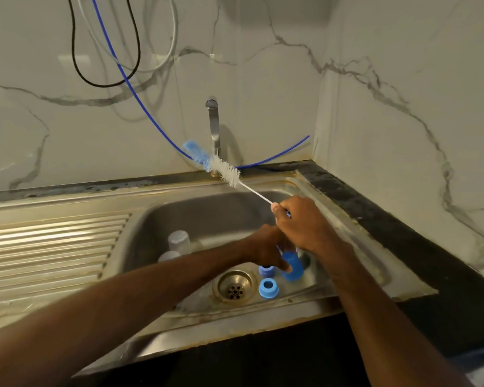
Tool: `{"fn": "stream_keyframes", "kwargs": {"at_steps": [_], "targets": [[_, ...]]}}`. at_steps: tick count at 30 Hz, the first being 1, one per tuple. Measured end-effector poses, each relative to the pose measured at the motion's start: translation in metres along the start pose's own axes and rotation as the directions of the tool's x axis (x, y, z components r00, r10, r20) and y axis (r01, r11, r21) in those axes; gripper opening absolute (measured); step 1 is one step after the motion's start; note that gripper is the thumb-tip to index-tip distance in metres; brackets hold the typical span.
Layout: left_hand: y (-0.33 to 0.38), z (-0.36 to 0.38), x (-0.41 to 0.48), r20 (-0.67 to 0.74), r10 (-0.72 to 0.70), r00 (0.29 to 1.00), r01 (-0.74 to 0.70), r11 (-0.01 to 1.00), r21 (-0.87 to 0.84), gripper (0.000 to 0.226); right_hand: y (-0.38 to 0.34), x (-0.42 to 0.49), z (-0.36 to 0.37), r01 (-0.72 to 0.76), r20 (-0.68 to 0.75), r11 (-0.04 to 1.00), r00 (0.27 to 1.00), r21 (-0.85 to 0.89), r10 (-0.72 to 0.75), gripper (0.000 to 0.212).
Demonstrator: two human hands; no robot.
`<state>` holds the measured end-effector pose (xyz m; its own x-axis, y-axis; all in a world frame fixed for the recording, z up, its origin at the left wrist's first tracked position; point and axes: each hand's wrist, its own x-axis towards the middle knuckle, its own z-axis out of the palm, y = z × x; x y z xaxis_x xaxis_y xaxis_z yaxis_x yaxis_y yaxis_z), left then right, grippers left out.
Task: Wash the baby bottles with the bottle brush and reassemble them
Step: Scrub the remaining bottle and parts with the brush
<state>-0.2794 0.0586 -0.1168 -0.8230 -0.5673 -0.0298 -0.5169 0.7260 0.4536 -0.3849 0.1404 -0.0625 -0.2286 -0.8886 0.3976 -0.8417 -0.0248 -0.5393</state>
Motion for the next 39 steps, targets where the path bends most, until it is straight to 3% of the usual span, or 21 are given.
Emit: {"fn": "stream_keyframes", "kwargs": {"at_steps": [8,15,22,27,31,35,39], "targets": [[-0.001,0.034,0.022,0.167,0.042,0.985,-0.067,0.986,0.149,0.051,0.0,0.002,0.003,-0.017,0.012,0.999,1.0,-0.03,0.017,0.047],[0.001,0.041,0.024,0.19,0.045,0.981,-0.08,0.981,0.18,0.052,0.004,0.006,0.008,-0.032,0.014,0.999,0.999,0.016,0.032,0.046],[-0.003,0.039,0.016,0.158,0.049,0.986,-0.077,0.982,0.17,0.058,0.006,0.007,0.01,-0.008,0.027,1.0,1.0,0.014,0.008,0.046],[-0.015,0.022,0.004,0.044,0.058,0.997,-0.064,0.985,0.157,0.054,0.007,0.009,0.012,-0.003,0.059,1.0,0.998,0.029,0.001,0.045],[-0.029,-0.022,-0.024,-0.036,-0.005,0.999,0.015,0.962,0.274,0.026,0.002,0.006,0.009,-0.004,0.088,0.994,0.996,0.114,-0.006,0.039],[-0.059,-0.066,-0.069,-0.106,-0.123,0.987,0.154,0.912,0.381,0.021,0.001,0.009,0.007,-0.022,0.197,0.974,0.98,0.227,-0.023,0.022],[-0.089,-0.101,-0.109,-0.255,-0.291,0.922,0.358,0.892,0.277,0.015,-0.003,0.004,0.011,0.041,0.083,0.975,0.995,0.22,-0.061,0.023]]}}
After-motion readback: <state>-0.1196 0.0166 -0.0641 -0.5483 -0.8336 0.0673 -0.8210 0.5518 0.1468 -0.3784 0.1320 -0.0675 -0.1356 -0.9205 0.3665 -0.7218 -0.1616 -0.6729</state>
